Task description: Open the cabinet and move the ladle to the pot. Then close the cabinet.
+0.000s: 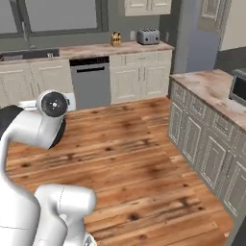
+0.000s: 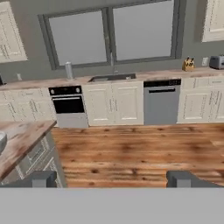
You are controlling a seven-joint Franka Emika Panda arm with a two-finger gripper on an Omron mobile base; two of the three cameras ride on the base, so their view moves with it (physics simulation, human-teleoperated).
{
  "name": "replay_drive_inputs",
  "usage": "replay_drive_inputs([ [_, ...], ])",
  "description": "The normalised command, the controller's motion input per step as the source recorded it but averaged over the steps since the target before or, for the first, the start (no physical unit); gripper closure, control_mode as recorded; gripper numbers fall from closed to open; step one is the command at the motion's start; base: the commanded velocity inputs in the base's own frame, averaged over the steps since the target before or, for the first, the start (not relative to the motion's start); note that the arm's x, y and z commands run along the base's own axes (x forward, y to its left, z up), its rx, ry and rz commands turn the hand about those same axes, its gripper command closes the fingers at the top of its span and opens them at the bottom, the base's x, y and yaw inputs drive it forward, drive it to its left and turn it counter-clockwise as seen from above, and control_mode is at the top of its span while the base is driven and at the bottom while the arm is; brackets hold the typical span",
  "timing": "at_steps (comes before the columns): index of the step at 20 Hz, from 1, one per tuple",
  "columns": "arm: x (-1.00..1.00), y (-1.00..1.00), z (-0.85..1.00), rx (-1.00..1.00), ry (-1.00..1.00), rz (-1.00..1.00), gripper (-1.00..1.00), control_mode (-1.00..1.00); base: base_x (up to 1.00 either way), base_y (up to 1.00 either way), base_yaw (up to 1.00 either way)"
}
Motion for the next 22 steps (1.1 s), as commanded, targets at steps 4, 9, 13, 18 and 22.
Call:
replay_drive_inputs([
  [4, 0.00, 0.00, 0.00, 0.00, 0.00, 0.00, -1.00, 1.00, 0.00, 0.16, -0.98],
  [9, 0.00, 0.00, 0.00, 0.00, 0.00, 0.00, -1.00, 1.00, 0.01, 0.36, -0.92],
  [13, 0.00, 0.00, 0.00, 0.00, 0.00, 0.00, -1.00, 1.00, 0.11, 0.62, -0.84],
  [18, 0.00, 0.00, 0.00, 0.00, 0.00, 0.00, -1.00, 1.00, 0.20, 0.96, -0.55],
  [22, 0.00, 0.00, 0.00, 0.00, 0.00, 0.00, -1.00, 1.00, 0.35, 1.00, -0.22],
])
